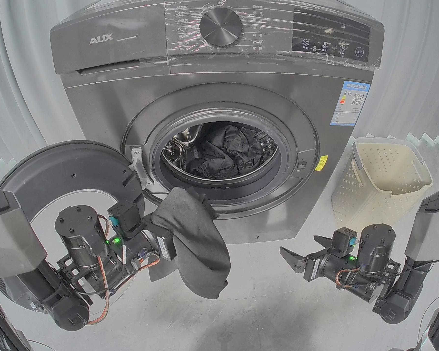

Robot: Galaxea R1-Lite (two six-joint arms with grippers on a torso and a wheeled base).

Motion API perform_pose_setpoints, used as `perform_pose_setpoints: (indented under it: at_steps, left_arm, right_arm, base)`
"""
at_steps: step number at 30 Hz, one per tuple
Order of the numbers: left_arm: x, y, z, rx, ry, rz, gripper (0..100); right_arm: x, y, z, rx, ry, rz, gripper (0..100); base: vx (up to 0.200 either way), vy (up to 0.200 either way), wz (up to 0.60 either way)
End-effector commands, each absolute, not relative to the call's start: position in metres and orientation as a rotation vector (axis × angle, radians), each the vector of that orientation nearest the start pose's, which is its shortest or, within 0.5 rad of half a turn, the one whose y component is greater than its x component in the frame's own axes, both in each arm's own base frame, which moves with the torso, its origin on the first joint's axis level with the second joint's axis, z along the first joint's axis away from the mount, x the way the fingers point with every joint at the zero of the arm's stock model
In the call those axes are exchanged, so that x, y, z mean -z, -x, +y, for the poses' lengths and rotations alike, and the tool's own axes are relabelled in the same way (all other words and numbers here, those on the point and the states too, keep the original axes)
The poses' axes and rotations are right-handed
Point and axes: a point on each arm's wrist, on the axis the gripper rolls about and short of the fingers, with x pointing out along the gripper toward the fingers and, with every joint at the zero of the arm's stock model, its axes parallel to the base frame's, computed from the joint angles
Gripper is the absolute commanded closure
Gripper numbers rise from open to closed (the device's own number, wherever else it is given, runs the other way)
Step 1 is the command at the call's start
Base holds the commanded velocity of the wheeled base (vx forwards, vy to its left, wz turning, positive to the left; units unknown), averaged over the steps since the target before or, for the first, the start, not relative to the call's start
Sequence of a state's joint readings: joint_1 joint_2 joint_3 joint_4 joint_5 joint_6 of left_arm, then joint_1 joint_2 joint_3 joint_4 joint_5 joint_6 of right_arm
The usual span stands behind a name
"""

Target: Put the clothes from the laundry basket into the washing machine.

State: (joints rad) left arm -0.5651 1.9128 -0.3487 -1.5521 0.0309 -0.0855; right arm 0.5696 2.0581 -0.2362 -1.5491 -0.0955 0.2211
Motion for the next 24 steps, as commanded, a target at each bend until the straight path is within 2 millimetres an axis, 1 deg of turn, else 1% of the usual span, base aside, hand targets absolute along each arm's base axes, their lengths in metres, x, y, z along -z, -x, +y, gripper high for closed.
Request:
perform_pose_setpoints:
  at_steps: [1, 8, 12, 16, 19, 24]
  left_arm:
    - [-0.1, -0.235, -0.154, 0.55, 0.073, 0.061, 100]
    - [-0.094, -0.235, -0.159, 0.563, 0.067, 0.081, 100]
    - [-0.095, -0.235, -0.161, 0.568, 0.067, 0.078, 100]
    - [-0.095, -0.234, -0.163, 0.575, 0.068, 0.077, 100]
    - [-0.094, -0.232, -0.169, 0.592, 0.066, 0.076, 100]
    - [-0.094, -0.236, -0.175, 0.567, 0.07, 0.066, 100]
  right_arm:
    - [-0.046, -0.226, 0.144, -0.444, -0.12, 0.326, 0]
    - [-0.048, -0.225, 0.144, -0.445, -0.119, 0.321, 0]
    - [-0.047, -0.223, 0.147, -0.455, -0.118, 0.323, 0]
    - [-0.047, -0.222, 0.148, -0.461, -0.115, 0.325, 0]
    - [-0.047, -0.22, 0.149, -0.469, -0.114, 0.329, 0]
    - [-0.046, -0.215, 0.15, -0.48, -0.106, 0.339, 0]
  base:
    - [0.2, 0.0, 0.0]
    - [0.2, 0.0, 0.0]
    - [0.2, 0.0, 0.0]
    - [0.0, 0.0, 0.0]
    - [0.0, 0.0, 0.0]
    - [0.0, 0.0, 0.0]
